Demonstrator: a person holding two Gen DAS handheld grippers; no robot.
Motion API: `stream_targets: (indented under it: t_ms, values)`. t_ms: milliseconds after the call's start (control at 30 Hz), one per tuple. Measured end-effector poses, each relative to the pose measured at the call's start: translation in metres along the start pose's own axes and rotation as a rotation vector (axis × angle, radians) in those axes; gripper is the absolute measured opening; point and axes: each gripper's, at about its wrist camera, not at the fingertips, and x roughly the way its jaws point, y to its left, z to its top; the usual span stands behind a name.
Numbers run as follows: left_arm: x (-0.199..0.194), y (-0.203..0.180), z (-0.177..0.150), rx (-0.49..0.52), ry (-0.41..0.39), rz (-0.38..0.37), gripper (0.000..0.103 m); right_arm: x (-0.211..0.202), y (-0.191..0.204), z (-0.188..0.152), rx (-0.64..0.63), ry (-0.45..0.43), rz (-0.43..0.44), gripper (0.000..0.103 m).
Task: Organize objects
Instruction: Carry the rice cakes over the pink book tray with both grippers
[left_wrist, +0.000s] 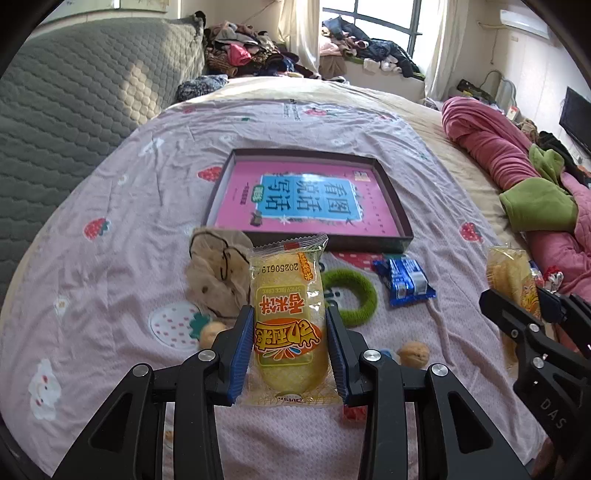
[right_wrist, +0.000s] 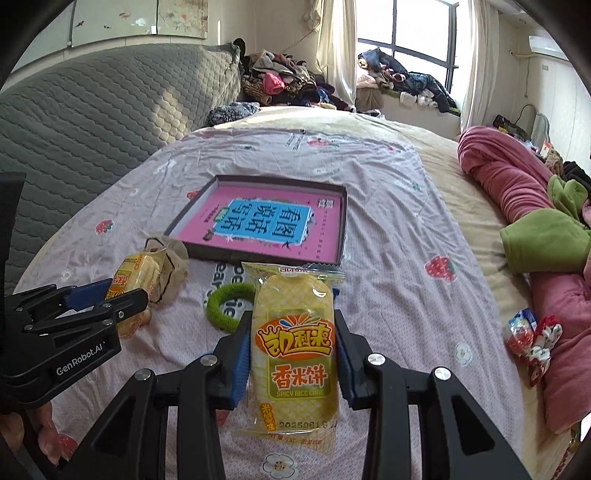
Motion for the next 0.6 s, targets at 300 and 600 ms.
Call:
stream_targets:
  t_ms: [300, 600]
  values:
    - [-0.012, 0.008, 0.043, 0.048, -0.029, 0.007, 0.039, -0.008, 0.004, 0.032, -0.034, -0.046, 0.008, 0.039]
    - [-0.011, 0.010, 0.087, 0.066, -0.065, 0.024, 0.039, -0.006, 0.006, 0.070, -0.036, -0.101, 0.038, 0.039]
